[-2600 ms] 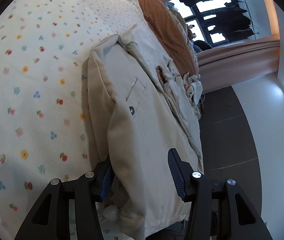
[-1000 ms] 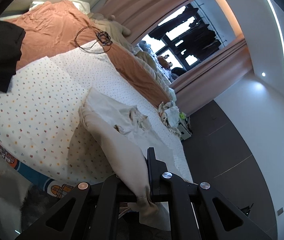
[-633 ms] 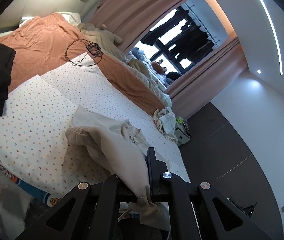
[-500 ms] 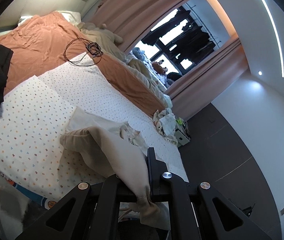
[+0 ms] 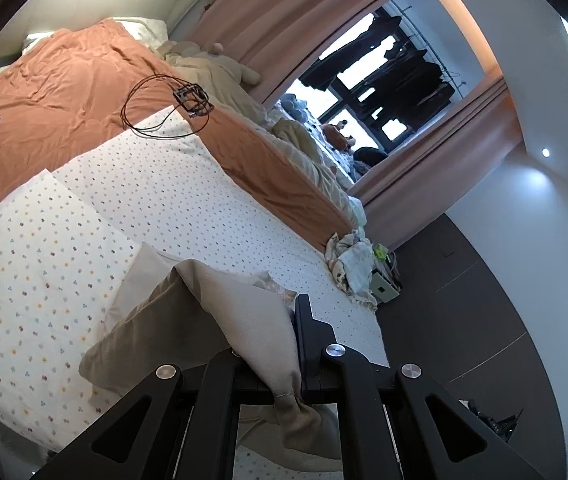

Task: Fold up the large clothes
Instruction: 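Lift the hem with both grippers and fold it over the jacket body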

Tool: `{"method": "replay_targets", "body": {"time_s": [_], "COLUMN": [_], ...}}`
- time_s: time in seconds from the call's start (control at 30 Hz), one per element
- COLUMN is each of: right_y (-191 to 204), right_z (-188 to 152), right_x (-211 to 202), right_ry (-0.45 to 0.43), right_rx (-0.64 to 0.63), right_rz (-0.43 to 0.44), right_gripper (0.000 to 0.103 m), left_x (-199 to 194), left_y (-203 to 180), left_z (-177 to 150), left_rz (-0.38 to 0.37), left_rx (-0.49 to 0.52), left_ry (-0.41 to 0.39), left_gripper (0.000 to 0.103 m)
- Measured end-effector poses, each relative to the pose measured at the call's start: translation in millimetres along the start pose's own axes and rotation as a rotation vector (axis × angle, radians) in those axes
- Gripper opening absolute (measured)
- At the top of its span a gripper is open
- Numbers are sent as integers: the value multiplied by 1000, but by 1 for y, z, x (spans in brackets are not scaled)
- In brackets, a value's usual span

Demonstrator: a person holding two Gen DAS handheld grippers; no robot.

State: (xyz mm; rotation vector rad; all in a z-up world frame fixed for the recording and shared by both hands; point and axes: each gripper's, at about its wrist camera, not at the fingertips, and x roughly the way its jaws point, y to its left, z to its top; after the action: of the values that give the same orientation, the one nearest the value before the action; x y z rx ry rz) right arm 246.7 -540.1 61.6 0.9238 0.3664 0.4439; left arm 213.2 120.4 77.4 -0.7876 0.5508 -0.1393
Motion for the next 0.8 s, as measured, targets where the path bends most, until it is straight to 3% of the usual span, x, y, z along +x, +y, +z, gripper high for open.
{"method": "replay_targets", "body": {"time_s": [0.4, 0.8], "right_y": [-46, -103], "right_z": [17, 9], "right_x": [105, 180], "right_ry": [40, 96], "right_rx": [32, 68], "right_rz": [-81, -208], "right_gripper": [12, 13], "left_x": [123, 229], "left_y": [51, 109], "left_z": [34, 35], "left_rz": [79, 152], "left_rx": [-49, -132], "left_ry": [104, 236], "left_gripper": [7, 8]}}
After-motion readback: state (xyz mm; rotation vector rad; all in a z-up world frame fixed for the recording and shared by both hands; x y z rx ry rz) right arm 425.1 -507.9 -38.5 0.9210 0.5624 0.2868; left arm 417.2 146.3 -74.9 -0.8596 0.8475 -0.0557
